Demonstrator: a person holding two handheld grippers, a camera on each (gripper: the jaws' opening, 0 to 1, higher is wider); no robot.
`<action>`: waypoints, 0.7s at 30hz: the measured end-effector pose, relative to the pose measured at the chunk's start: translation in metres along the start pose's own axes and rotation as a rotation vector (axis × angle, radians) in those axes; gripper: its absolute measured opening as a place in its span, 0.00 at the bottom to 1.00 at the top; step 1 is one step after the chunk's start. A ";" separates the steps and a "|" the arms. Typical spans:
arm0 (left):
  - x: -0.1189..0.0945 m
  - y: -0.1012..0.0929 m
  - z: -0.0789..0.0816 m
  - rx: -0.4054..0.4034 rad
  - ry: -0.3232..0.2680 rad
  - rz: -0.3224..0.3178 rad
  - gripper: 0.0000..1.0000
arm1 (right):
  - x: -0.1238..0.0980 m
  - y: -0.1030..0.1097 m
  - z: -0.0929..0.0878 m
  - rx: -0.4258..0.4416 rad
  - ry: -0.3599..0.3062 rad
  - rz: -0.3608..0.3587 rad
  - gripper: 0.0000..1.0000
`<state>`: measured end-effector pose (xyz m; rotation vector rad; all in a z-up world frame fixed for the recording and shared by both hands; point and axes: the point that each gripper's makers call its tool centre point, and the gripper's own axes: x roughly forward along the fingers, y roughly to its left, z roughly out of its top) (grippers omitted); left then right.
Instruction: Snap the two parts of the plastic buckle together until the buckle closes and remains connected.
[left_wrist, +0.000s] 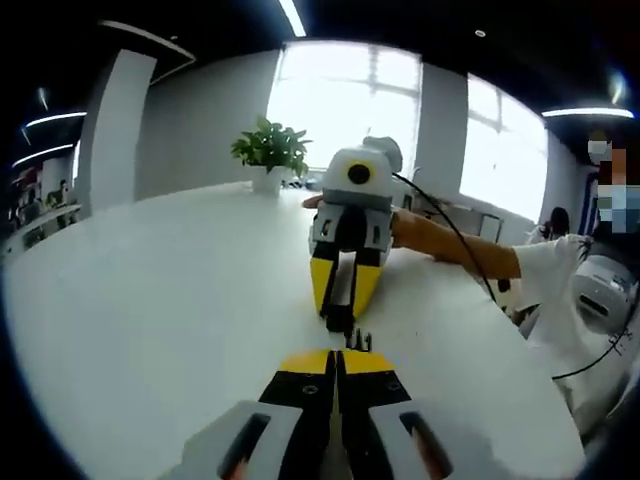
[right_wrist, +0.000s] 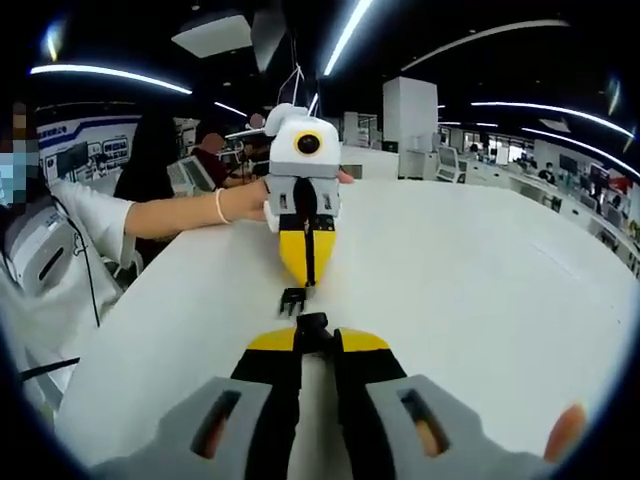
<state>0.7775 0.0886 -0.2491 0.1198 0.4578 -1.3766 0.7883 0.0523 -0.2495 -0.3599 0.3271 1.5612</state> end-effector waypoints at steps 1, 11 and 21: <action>0.001 -0.002 -0.001 0.008 0.003 -0.013 0.00 | 0.000 0.000 0.000 -0.001 0.000 -0.001 0.12; -0.002 -0.016 0.016 0.043 -0.042 -0.104 0.07 | -0.001 -0.002 -0.002 0.006 0.001 -0.011 0.12; 0.018 -0.083 0.005 0.158 0.094 -0.364 0.33 | -0.006 -0.007 -0.003 0.029 -0.011 -0.037 0.12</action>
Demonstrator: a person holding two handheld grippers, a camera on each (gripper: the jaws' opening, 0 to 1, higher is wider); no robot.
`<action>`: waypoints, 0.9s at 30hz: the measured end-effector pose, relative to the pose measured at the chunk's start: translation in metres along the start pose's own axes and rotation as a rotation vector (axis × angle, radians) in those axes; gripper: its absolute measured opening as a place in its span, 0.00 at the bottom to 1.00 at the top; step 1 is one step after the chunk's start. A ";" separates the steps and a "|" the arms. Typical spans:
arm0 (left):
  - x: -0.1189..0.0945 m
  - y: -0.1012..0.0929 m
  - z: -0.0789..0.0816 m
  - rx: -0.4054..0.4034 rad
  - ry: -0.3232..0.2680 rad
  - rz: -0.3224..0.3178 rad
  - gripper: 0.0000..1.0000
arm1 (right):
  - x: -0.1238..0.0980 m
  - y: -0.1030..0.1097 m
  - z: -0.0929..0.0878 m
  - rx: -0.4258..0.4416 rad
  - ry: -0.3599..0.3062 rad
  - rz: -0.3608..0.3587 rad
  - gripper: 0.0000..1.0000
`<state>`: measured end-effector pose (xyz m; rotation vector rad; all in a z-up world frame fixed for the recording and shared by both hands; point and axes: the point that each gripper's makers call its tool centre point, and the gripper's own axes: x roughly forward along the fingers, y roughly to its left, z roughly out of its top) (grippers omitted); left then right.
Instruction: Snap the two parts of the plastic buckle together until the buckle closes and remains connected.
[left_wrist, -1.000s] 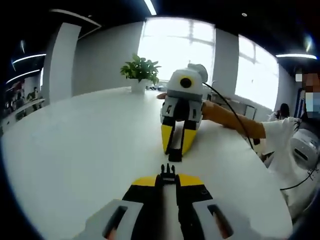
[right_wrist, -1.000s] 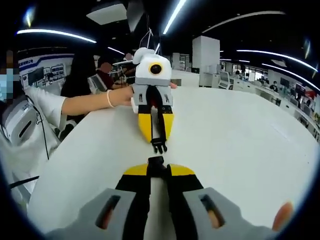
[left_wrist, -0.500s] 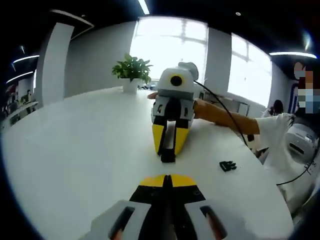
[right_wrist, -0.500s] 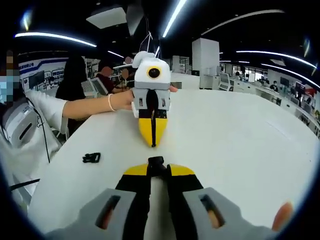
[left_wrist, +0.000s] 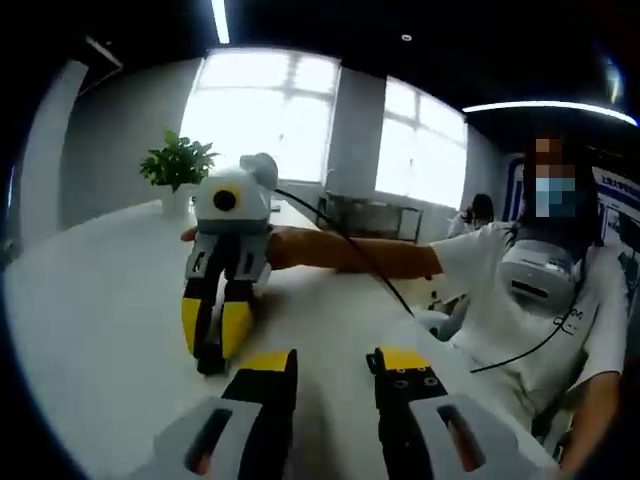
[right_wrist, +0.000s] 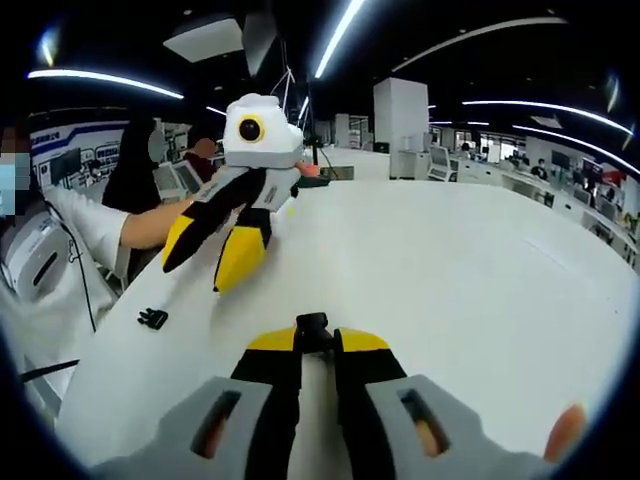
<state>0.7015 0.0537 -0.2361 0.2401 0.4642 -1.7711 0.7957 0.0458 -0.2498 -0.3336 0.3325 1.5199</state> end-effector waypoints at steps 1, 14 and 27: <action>0.004 -0.001 -0.004 -0.013 0.018 -0.004 0.35 | 0.000 0.000 0.000 0.001 -0.002 -0.001 0.12; 0.022 -0.014 -0.004 -0.008 0.025 -0.050 0.59 | -0.003 -0.001 0.002 0.011 -0.014 -0.008 0.12; 0.037 -0.021 -0.011 0.116 0.106 -0.072 0.47 | -0.008 -0.006 0.002 0.034 -0.034 -0.029 0.12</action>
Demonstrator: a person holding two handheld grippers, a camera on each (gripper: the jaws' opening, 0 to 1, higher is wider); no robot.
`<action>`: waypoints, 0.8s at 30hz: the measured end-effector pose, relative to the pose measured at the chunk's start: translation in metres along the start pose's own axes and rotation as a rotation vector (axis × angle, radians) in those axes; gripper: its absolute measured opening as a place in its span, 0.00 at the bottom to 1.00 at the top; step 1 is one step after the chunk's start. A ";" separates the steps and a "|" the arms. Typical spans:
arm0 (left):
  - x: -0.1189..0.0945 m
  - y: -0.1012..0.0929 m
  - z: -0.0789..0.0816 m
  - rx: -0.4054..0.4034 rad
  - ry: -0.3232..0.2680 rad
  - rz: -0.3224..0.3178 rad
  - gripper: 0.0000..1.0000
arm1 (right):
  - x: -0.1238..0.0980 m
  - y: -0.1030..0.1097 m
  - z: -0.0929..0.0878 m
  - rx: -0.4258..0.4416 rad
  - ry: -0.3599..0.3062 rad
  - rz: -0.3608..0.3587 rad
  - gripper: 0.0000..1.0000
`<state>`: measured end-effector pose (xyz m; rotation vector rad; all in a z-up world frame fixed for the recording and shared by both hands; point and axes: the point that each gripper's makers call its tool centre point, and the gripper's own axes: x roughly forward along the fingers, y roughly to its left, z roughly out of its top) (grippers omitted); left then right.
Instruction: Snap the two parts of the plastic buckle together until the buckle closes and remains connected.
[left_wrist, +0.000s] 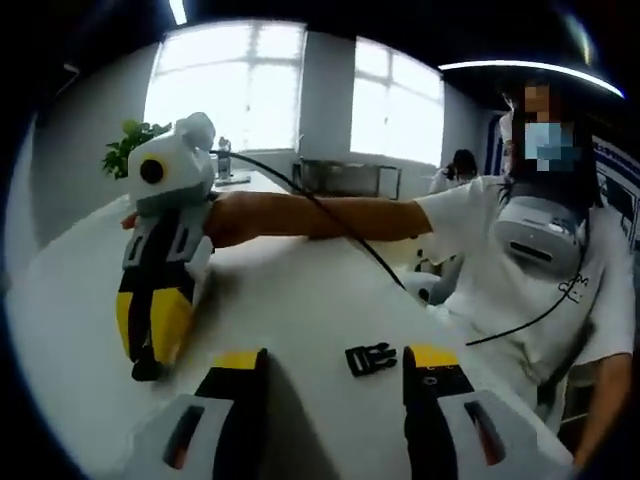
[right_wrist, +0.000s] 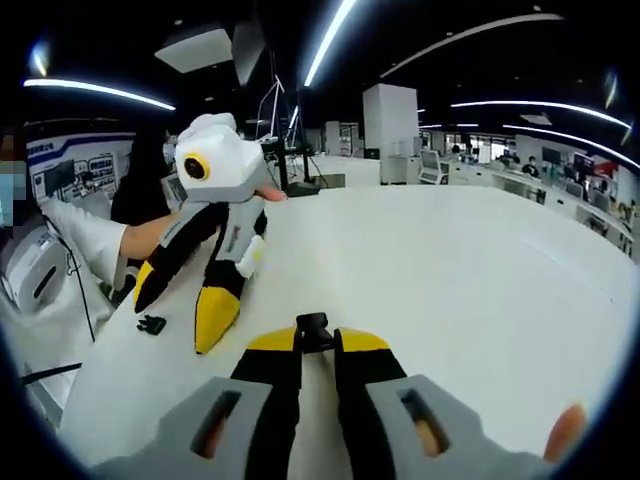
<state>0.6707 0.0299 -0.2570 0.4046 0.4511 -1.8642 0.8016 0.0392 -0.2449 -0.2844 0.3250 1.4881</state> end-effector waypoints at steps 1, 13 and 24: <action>0.000 -0.002 0.000 0.002 -0.001 -0.006 0.41 | 0.000 0.000 -0.001 0.004 0.000 -0.001 0.12; -0.013 0.005 0.000 -0.014 -0.003 -0.005 0.07 | -0.003 -0.006 -0.003 0.016 -0.001 -0.013 0.12; -0.037 0.041 -0.009 -0.117 -0.067 0.137 0.03 | -0.004 -0.003 -0.002 0.020 -0.013 -0.021 0.12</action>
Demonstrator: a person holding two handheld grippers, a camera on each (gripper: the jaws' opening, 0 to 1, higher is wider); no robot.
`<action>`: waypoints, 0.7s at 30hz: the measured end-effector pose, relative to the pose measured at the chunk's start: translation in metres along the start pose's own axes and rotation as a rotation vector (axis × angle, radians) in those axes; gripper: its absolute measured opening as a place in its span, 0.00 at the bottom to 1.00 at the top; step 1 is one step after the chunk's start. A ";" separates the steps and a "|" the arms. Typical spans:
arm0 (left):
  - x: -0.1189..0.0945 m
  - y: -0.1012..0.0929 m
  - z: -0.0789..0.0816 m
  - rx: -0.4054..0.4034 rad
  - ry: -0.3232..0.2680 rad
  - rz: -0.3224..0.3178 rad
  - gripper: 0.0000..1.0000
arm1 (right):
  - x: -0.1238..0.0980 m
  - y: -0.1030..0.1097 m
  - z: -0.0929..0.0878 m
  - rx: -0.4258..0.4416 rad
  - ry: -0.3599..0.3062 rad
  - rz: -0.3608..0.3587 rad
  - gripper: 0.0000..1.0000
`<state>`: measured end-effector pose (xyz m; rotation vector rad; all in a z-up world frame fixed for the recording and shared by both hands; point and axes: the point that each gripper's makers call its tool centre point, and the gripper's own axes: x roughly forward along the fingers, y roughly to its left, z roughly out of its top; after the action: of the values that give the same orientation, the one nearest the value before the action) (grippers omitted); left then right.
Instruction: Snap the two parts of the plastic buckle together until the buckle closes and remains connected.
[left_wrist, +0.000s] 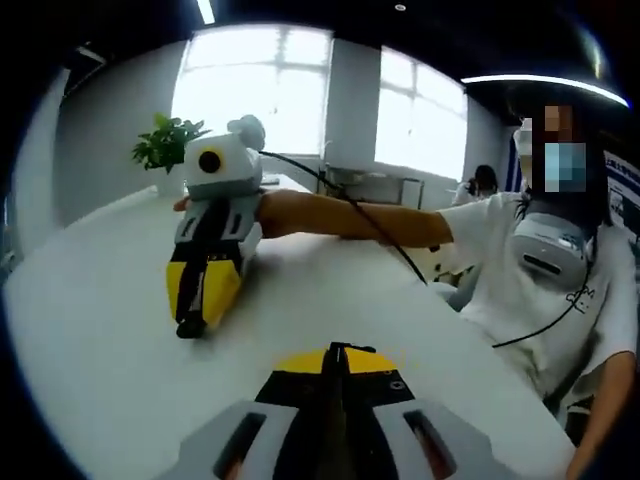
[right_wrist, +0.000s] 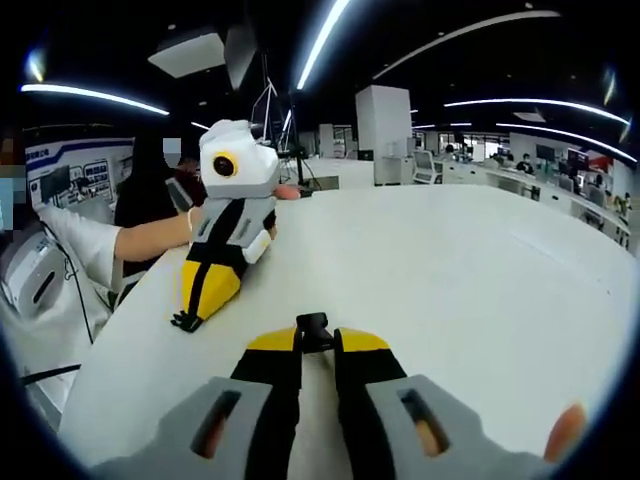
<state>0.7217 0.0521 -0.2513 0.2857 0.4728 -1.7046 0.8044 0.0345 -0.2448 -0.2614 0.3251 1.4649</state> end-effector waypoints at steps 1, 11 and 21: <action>-0.001 0.003 -0.001 -0.008 -0.005 0.020 0.03 | 0.000 0.000 0.000 0.001 -0.001 0.000 0.12; -0.042 0.064 -0.015 -0.169 -0.071 0.363 0.03 | -0.001 -0.003 0.001 0.002 -0.001 -0.002 0.12; -0.059 0.074 -0.022 -0.222 -0.105 0.482 0.04 | 0.001 -0.003 -0.001 0.004 0.004 0.000 0.12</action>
<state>0.8035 0.1036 -0.2557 0.1328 0.4673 -1.1801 0.8072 0.0345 -0.2458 -0.2607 0.3309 1.4640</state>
